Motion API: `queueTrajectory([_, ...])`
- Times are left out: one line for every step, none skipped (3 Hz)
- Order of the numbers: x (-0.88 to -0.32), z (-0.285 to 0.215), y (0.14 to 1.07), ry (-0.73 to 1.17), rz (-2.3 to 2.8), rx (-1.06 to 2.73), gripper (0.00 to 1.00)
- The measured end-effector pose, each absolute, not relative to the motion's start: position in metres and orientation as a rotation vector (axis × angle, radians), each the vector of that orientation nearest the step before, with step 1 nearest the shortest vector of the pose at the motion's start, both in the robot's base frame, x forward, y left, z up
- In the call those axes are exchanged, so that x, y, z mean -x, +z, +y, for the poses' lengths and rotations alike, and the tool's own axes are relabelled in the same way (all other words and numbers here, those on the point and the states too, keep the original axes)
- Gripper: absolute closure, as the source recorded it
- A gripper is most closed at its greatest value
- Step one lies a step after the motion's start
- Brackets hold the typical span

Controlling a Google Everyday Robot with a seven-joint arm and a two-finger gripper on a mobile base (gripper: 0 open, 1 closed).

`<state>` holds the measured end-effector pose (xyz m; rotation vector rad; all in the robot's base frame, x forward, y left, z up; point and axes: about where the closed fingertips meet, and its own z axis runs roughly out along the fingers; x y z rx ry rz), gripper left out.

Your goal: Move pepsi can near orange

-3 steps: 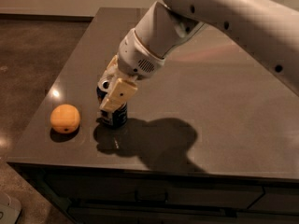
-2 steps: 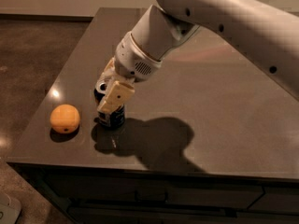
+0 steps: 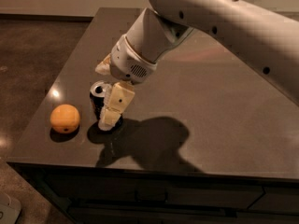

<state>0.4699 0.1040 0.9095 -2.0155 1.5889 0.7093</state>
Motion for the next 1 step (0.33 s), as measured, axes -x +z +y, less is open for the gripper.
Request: queueTrajectory([-0.4699, 0.104, 0.9095, 0.709, 1.589, 2.016, 0.0])
